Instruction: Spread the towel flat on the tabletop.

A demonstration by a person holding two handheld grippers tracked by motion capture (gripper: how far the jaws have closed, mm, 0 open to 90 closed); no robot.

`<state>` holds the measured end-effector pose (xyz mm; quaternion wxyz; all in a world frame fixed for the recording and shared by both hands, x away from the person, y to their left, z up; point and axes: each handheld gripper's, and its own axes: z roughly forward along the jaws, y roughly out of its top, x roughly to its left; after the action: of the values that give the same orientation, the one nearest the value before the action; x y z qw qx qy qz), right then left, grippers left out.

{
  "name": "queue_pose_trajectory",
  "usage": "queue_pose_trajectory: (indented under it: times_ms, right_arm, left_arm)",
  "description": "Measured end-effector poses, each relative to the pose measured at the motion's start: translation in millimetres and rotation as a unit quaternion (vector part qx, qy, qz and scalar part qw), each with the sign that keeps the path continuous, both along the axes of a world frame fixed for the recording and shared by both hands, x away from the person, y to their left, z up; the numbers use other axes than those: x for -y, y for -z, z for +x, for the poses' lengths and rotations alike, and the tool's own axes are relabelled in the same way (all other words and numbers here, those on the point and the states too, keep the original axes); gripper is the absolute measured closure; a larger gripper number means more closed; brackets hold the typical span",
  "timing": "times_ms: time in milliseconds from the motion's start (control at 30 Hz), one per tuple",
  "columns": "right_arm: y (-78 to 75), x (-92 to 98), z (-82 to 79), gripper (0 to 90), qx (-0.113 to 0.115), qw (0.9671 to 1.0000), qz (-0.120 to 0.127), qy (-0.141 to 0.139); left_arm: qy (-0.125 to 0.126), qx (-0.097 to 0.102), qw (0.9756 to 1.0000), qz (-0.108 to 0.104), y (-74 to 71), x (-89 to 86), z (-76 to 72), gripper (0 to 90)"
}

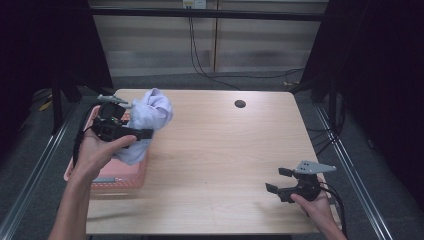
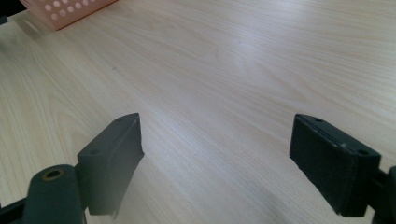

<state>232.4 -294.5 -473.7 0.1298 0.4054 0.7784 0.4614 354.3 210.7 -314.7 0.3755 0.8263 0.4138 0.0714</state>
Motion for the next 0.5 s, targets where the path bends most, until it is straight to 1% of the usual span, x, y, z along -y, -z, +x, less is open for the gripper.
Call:
queue_pose_trajectory:
  times_ms: [33,67,100,167,200,233,267,300,333,367,433,467,500]
  right_arm:
    - [-0.1,0.2,0.0,17.4,0.001,1.0,0.001,0.0]
    - [-0.5,0.6,-0.3,17.4,0.001,1.0,0.0,0.002]
    - [-0.5,0.6,-0.3,17.4,0.001,1.0,0.0,0.002]
    - [-0.3,0.7,0.1,17.4,0.001,1.0,0.0,0.001]
    - [-0.1,0.4,0.5,17.4,-0.001,1.0,0.001,0.0]
    - [-0.1,0.4,0.5,17.4,-0.001,1.0,0.001,0.0]
    - [-0.1,0.4,0.5,17.4,-0.001,1.0,0.002,-0.001]
    - [-0.1,0.4,0.5,17.4,-0.001,1.0,0.001,-0.001]
    - [0.1,0.4,0.6,17.4,-0.002,1.0,0.001,-0.002]
    - [0.1,0.4,0.6,17.4,-0.002,1.0,0.001,-0.002]
    - [0.1,0.4,0.8,17.5,-0.002,1.0,0.0,-0.003]
    - [0.0,0.6,0.7,17.8,-0.002,1.0,0.001,-0.004]
    - [0.0,0.6,0.7,17.8,-0.002,1.0,0.001,-0.004]
  left_arm:
    - [0.005,0.0,1.0,-0.003,-0.1,5.5,1.1,29.2]
    - [0.018,-0.002,0.9998,-0.006,-0.7,16.5,2.5,29.2]
    - [0.018,-0.002,0.9998,-0.006,-0.7,16.5,2.5,29.2]
    - [0.027,-0.003,0.9995,-0.014,0.4,28.8,3.5,29.2]
    - [0.036,-0.005,0.9993,-0.013,1.7,35.6,4.1,29.0]
    - [0.043,-0.002,0.999,-0.01,3.7,42.6,4.6,29.0]
    - [0.047,-0.001,0.9989,-0.005,6.7,52.2,4.2,28.7]
    - [0.054,-0.005,0.9985,-0.008,9.3,57.7,4.8,28.5]
    - [0.065,-0.015,0.9976,-0.017,17.8,72.6,6.0,28.4]
    - [0.065,-0.015,0.9976,-0.017,17.8,72.6,6.0,28.3]
    - [0.077,-0.023,0.9967,-0.004,27.3,87.3,6.1,28.3]
    - [0.086,-0.027,0.9959,-0.001,33.8,95.1,5.5,28.0]
    - [0.089,-0.031,0.9955,-0.006,37.9,99.3,4.8,28.0]
